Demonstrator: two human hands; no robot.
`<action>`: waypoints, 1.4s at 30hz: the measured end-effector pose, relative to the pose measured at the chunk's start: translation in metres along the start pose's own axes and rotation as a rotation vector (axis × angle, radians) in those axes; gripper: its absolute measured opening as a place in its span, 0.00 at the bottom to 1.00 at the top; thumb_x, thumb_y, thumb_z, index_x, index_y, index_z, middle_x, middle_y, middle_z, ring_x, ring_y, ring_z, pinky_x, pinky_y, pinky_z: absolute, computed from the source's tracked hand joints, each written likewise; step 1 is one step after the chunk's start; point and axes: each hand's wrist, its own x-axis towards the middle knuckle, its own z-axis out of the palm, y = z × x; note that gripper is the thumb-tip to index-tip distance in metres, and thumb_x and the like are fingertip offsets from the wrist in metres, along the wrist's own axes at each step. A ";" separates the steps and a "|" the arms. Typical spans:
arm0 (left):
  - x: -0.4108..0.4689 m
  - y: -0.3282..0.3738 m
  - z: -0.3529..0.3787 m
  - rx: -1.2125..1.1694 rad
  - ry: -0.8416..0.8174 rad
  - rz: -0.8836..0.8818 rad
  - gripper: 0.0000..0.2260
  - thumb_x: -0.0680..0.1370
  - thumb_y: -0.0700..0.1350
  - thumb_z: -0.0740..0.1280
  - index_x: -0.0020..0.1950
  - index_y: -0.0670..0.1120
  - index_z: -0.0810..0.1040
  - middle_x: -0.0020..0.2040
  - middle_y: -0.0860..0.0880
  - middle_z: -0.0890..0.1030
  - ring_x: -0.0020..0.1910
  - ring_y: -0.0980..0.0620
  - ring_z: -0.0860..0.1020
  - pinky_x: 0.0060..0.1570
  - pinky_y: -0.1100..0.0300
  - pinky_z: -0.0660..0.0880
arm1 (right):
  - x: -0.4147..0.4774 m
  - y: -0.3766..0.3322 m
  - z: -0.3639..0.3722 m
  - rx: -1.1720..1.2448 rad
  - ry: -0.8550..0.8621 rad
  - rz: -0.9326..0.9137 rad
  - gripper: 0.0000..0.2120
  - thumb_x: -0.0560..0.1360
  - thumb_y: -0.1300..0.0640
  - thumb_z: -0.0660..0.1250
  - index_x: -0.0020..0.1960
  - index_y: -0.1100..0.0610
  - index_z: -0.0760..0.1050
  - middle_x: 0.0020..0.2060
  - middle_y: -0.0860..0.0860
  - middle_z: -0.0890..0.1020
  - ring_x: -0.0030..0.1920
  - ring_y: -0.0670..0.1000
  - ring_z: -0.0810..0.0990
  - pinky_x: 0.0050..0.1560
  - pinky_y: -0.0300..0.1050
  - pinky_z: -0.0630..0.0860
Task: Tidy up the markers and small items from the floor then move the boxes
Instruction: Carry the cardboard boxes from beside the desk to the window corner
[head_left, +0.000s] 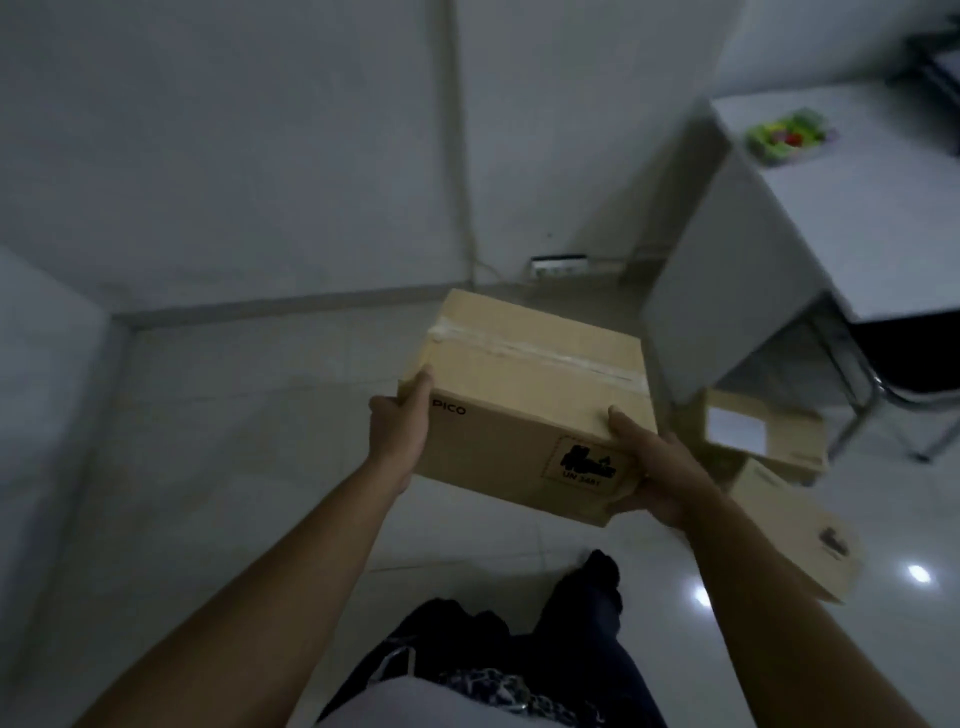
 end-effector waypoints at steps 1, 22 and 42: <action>0.006 0.000 -0.022 -0.015 0.018 0.010 0.36 0.70 0.69 0.62 0.65 0.42 0.69 0.57 0.45 0.76 0.50 0.46 0.75 0.45 0.53 0.71 | 0.001 -0.006 0.022 -0.015 -0.012 -0.029 0.33 0.67 0.40 0.74 0.63 0.58 0.68 0.49 0.61 0.84 0.45 0.63 0.84 0.36 0.65 0.80; 0.249 0.016 -0.375 -0.209 0.448 -0.042 0.25 0.75 0.62 0.63 0.50 0.39 0.78 0.45 0.43 0.80 0.41 0.47 0.77 0.35 0.56 0.68 | 0.097 -0.144 0.492 -0.293 -0.383 -0.188 0.26 0.72 0.40 0.68 0.66 0.48 0.70 0.55 0.53 0.80 0.53 0.57 0.79 0.48 0.60 0.80; 0.509 0.005 -0.655 -0.149 0.390 -0.184 0.21 0.77 0.59 0.63 0.45 0.39 0.76 0.40 0.43 0.75 0.37 0.46 0.74 0.36 0.55 0.68 | 0.160 -0.165 0.869 -0.399 -0.292 -0.040 0.19 0.72 0.37 0.67 0.60 0.41 0.70 0.50 0.45 0.78 0.49 0.53 0.80 0.36 0.49 0.81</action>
